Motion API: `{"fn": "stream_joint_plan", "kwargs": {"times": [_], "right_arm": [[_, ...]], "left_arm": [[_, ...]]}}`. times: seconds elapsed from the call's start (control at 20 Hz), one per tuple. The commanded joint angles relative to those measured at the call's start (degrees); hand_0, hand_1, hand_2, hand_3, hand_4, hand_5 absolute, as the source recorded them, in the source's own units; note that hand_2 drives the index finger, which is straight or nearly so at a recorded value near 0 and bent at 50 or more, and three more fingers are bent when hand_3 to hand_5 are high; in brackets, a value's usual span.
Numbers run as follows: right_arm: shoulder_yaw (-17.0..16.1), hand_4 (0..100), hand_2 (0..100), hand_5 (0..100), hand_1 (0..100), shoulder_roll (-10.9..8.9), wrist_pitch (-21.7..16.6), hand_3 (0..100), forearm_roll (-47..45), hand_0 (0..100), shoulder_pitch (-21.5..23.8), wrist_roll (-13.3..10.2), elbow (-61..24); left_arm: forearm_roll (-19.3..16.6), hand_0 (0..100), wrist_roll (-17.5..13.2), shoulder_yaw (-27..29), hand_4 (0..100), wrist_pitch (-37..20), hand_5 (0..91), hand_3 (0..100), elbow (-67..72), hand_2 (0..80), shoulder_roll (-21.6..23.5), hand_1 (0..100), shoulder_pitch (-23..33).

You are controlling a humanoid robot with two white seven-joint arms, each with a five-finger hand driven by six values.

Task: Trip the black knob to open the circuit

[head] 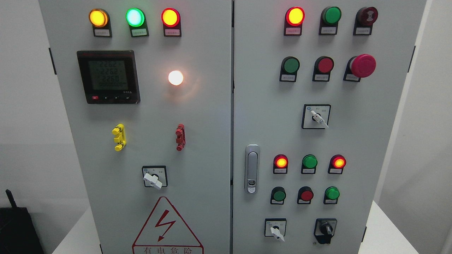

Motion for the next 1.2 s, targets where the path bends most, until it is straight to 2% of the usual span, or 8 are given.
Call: {"fn": "stream_joint_plan", "kwargs": {"times": [0.0, 0.25, 0.4, 0.5, 0.55, 1.0, 1.1, 1.15], "right_arm": [[-0.25, 3, 0, 0, 26, -0.02, -2.02, 9, -0.30, 7, 0.80, -0.30, -2.97], [0.89, 17, 0, 0, 36, 0.16, -8.97, 28, -3.55, 7, 1.50, -4.68, -7.19], [0.98, 28, 0, 3, 42, -0.01, -11.26, 43, -3.64, 10, 2.91, -5.13, -10.88], [0.98, 38, 0, 7, 48, -0.02, -13.62, 54, -4.08, 24, 3.18, -5.22, -12.03], [0.98, 40, 0, 7, 49, 0.07, -15.20, 57, -4.43, 25, 3.18, -5.22, -12.30], [1.07, 70, 0, 42, 69, -0.02, -20.75, 85, -7.77, 15, 3.70, -10.67, -20.99], [0.89, 76, 0, 49, 70, -0.02, -23.20, 89, -7.86, 19, 3.79, -11.80, -22.66], [0.98, 77, 0, 52, 71, -0.10, -24.78, 90, -7.86, 28, 3.70, -12.33, -23.02]], "left_arm": [[0.14, 12, 0.02, 0.05, 0, 0.07, 0.0, 0, 0.06, 0.0, -0.03, 39, -0.03], [0.14, 12, 0.02, 0.05, 0, 0.07, 0.0, 0, 0.06, 0.0, -0.03, 39, -0.03], [0.14, 12, 0.02, 0.05, 0, 0.07, 0.0, 0, 0.06, 0.0, -0.03, 39, -0.03], [0.14, 12, 0.02, 0.05, 0, 0.07, 0.0, 0, 0.06, 0.0, -0.03, 39, -0.03], [0.14, 12, 0.02, 0.05, 0, 0.07, 0.0, 0, 0.06, 0.0, -0.03, 39, -0.03], [0.14, 12, 0.02, 0.05, 0, 0.07, 0.0, 0, 0.06, 0.0, -0.03, 39, -0.03], [0.14, 12, 0.02, 0.05, 0, 0.07, 0.0, 0, 0.06, 0.0, -0.03, 39, -0.03], [0.14, 12, 0.02, 0.05, 0, 0.07, 0.0, 0, 0.06, 0.0, -0.03, 39, -0.11]]}}
